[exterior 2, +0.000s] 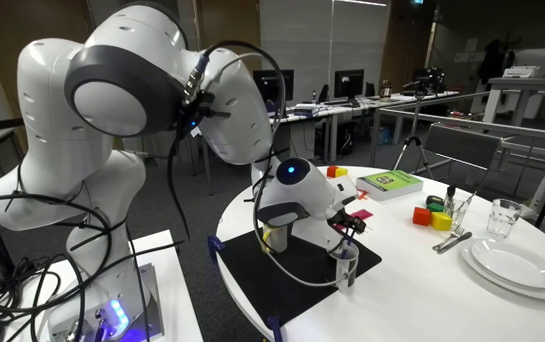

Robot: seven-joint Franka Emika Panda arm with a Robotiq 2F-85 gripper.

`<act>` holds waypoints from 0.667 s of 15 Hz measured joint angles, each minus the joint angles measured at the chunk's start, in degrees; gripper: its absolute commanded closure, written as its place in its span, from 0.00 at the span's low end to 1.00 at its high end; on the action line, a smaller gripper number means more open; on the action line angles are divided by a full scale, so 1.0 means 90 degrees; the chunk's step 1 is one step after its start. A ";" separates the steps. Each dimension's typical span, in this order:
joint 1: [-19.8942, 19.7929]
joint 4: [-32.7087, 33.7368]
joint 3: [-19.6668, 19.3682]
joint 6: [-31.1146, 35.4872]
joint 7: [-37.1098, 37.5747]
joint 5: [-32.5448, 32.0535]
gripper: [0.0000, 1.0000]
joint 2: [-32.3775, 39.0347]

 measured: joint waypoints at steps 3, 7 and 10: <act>-0.0201 -0.0145 0.0148 0.0000 0.0012 -0.0064 0.00 0.0213; -0.0689 -0.0443 0.0498 -0.0001 0.0043 -0.0179 0.00 0.0512; -0.1231 -0.0666 0.0909 -0.0057 0.0063 -0.0302 0.00 0.0660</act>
